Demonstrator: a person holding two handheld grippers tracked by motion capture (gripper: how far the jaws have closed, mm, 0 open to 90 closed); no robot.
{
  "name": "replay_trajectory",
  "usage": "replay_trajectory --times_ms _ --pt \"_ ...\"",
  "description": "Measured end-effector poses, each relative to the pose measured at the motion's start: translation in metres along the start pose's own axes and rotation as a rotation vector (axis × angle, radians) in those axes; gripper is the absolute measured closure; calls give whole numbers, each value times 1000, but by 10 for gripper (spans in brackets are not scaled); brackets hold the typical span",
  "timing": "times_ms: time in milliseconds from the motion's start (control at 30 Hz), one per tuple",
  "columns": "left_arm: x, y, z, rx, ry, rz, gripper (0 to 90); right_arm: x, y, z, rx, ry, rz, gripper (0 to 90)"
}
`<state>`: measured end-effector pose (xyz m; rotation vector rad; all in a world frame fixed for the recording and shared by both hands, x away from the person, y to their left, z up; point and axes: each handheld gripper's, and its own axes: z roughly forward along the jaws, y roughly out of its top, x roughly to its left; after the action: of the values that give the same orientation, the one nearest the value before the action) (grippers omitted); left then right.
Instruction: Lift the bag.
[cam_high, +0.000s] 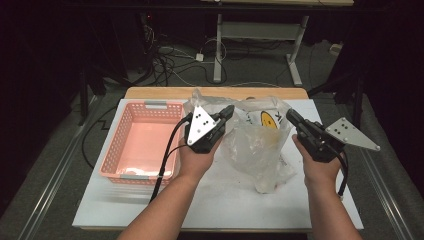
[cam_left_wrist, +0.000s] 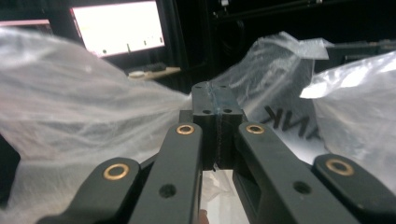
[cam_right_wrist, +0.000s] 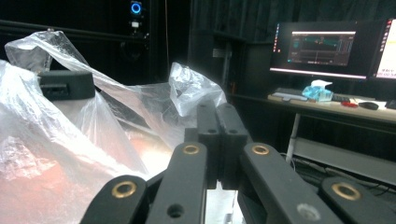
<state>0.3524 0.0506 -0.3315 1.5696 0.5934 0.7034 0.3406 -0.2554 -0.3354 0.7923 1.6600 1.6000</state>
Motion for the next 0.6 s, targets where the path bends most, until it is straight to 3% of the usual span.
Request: replay_trajectory --times_ms 333,600 --pt "10 49 19 -58 9 37 884 -7 23 6 -41 -18 8 900" --pt "7 84 23 -120 -7 76 884 -16 49 7 -93 -39 5 900"
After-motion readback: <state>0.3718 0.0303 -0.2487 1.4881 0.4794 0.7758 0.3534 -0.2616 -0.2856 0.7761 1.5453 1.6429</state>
